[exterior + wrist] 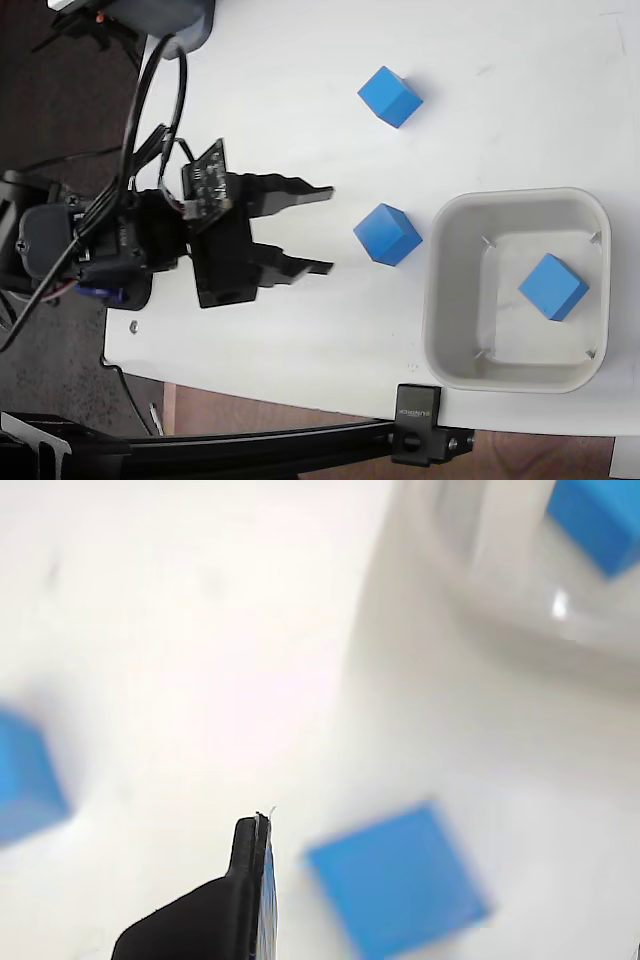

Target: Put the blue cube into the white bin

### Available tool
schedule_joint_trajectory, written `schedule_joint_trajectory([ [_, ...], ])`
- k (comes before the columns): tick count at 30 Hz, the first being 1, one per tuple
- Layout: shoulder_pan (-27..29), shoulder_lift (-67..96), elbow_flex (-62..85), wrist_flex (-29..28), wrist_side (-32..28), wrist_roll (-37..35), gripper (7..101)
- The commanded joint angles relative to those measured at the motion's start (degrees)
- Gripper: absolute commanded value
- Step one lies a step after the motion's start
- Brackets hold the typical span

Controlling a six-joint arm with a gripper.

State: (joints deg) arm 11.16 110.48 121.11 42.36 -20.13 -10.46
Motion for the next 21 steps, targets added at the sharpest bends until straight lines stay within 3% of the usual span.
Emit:
schedule_joint_trajectory([
  [1, -0.09, 21.71, 18.19, -3.08, 0.18, 2.9, 100.0],
  [12, -4.13, 55.37, 43.24, -1.76, 12.39, 13.18, 100.0],
  [17, -6.68, 64.51, 47.11, 2.81, 16.79, 13.89, 100.0],
  [21, -6.94, 64.42, 48.34, 2.46, 17.67, 13.18, 100.0],
])
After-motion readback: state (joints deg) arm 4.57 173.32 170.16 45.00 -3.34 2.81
